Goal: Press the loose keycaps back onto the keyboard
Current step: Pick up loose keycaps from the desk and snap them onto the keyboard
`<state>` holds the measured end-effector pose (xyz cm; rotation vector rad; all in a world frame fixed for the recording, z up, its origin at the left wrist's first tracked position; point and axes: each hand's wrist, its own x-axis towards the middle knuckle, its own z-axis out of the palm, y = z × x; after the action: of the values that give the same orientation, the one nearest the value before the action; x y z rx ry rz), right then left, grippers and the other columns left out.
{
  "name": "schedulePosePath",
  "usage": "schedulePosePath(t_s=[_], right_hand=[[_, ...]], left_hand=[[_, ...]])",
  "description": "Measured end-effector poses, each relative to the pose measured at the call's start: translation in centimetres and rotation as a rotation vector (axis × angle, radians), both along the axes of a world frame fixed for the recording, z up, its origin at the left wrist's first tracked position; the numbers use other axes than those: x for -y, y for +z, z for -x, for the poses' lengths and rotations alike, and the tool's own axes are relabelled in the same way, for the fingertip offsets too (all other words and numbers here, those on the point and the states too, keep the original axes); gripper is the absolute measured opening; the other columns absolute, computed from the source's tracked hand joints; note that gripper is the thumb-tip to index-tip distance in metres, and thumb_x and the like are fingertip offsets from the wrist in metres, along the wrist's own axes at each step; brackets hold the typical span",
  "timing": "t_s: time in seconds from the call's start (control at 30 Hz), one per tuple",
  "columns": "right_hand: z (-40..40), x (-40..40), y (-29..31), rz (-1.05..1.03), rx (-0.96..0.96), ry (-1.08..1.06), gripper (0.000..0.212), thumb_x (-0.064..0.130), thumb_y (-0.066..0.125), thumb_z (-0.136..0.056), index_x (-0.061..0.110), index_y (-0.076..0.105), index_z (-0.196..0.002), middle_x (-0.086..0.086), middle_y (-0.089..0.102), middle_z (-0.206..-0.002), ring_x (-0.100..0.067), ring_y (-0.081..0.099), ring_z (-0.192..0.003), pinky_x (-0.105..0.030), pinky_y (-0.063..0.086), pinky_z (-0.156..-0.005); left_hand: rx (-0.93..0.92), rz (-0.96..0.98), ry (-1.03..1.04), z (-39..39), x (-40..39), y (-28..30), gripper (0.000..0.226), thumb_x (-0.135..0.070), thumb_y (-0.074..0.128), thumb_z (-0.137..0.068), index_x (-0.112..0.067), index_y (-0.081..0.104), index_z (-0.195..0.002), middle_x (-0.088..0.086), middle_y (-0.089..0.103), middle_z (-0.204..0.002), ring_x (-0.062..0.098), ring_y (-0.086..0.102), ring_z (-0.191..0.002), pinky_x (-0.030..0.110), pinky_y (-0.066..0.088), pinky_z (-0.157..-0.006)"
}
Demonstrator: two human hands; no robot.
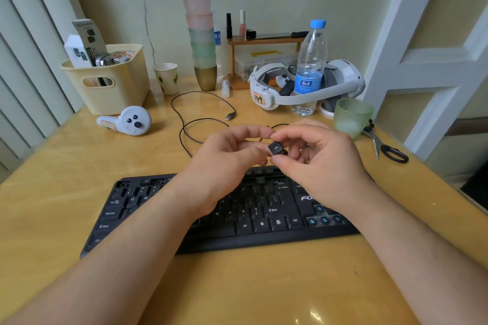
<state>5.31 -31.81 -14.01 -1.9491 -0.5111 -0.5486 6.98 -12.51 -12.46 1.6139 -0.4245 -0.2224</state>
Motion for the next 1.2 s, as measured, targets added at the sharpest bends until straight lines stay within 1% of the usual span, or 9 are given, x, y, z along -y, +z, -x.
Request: schedulePosePath(t_s=[0.27,0.47,0.6,0.7,0.9,0.97,1.07,1.13,1.2], right_hand=[[-0.1,0.4,-0.2,0.006,0.015,0.042,0.045,-0.003,0.081,-0.080,0.034,0.078,-0.105,0.003,0.067,-0.103,-0.024,0.059,-0.076,-0.029,0.053,-0.065],[0.3,1.1,0.9,0.097,-0.031,0.055,0.042,-0.001,0.079,-0.083,0.035,0.079,-0.106,0.011,0.069,-0.101,-0.021,0.063,-0.078,-0.038,0.058,-0.069],[1.1,1.3,2.5,0.197,-0.037,-0.020,0.034,0.008,0.084,-0.079,0.035,0.079,-0.099,0.013,0.071,-0.086,-0.017,0.067,-0.073,-0.036,0.059,-0.071],[1.9,1.5,3.4,0.322,0.020,-0.074,0.028,0.014,0.085,-0.078,0.036,0.078,-0.093,0.019,0.070,-0.082,-0.014,0.067,-0.073,-0.031,0.057,-0.070],[3.2,2.1,4.0,0.577,0.123,-0.109,0.020,0.024,0.085,-0.077,0.031,0.077,-0.094,0.019,0.066,-0.084,-0.012,0.063,-0.072,-0.037,0.054,-0.064],[3.6,2.4,4.3,0.595,0.118,-0.116,0.017,0.028,0.084,-0.077,0.033,0.076,-0.092,0.016,0.066,-0.082,-0.012,0.063,-0.072,-0.037,0.054,-0.064],[3.9,2.8,4.5,0.637,0.085,-0.085,0.012,0.037,0.080,-0.078,0.035,0.077,-0.090,0.015,0.067,-0.078,-0.012,0.063,-0.073,-0.038,0.054,-0.063],[4.1,3.4,4.4,0.661,0.028,-0.060,0.015,0.043,0.077,-0.079,0.038,0.078,-0.092,0.015,0.068,-0.079,-0.011,0.064,-0.076,-0.039,0.055,-0.066],[4.2,4.3,4.3,0.680,-0.068,-0.050,0.016,0.045,0.076,-0.078,0.040,0.078,-0.094,0.017,0.068,-0.082,-0.009,0.064,-0.080,-0.040,0.056,-0.071]], left_hand=[[0.023,-0.018,0.010,0.0,-0.3,0.1,0.018,-0.012,0.064,-0.101,-0.017,0.074,-0.114,0.001,0.076,-0.092,0.008,0.067,-0.086,0.016,0.047,-0.073],[0.026,0.005,-0.012,0.1,-0.1,-0.3,0.022,-0.011,0.069,-0.098,-0.017,0.071,-0.119,0.010,0.078,-0.092,0.013,0.070,-0.087,0.027,0.057,-0.095],[0.037,-0.013,0.011,0.2,-0.1,-0.3,0.025,-0.012,0.070,-0.097,-0.018,0.070,-0.122,-0.002,0.075,-0.078,0.006,0.067,-0.078,0.014,0.053,-0.080],[0.039,-0.020,-0.007,0.4,0.0,-0.1,0.026,-0.015,0.073,-0.095,-0.021,0.069,-0.120,-0.002,0.077,-0.080,0.006,0.068,-0.079,0.013,0.052,-0.079],[0.049,-0.073,-0.064,1.0,0.1,-0.1,0.026,-0.019,0.076,-0.094,-0.021,0.070,-0.119,0.002,0.081,-0.095,0.008,0.069,-0.088,0.038,0.054,-0.100],[0.063,-0.092,-0.094,1.1,0.2,-0.3,0.025,-0.020,0.076,-0.094,-0.022,0.071,-0.119,0.003,0.081,-0.095,0.012,0.071,-0.091,0.038,0.053,-0.103],[0.099,-0.147,-0.144,1.4,0.4,-0.5,0.022,-0.021,0.074,-0.096,-0.024,0.072,-0.118,0.001,0.081,-0.098,0.018,0.074,-0.104,0.033,0.052,-0.105],[0.142,-0.237,-0.169,1.6,0.4,-0.6,0.019,-0.025,0.071,-0.099,-0.028,0.071,-0.118,-0.007,0.081,-0.098,0.006,0.073,-0.100,0.027,0.051,-0.102],[0.332,-0.473,-0.139,1.4,0.2,-0.8,0.021,-0.035,0.067,-0.101,-0.035,0.069,-0.122,-0.019,0.078,-0.101,-0.003,0.069,-0.099,0.021,0.050,-0.096]])
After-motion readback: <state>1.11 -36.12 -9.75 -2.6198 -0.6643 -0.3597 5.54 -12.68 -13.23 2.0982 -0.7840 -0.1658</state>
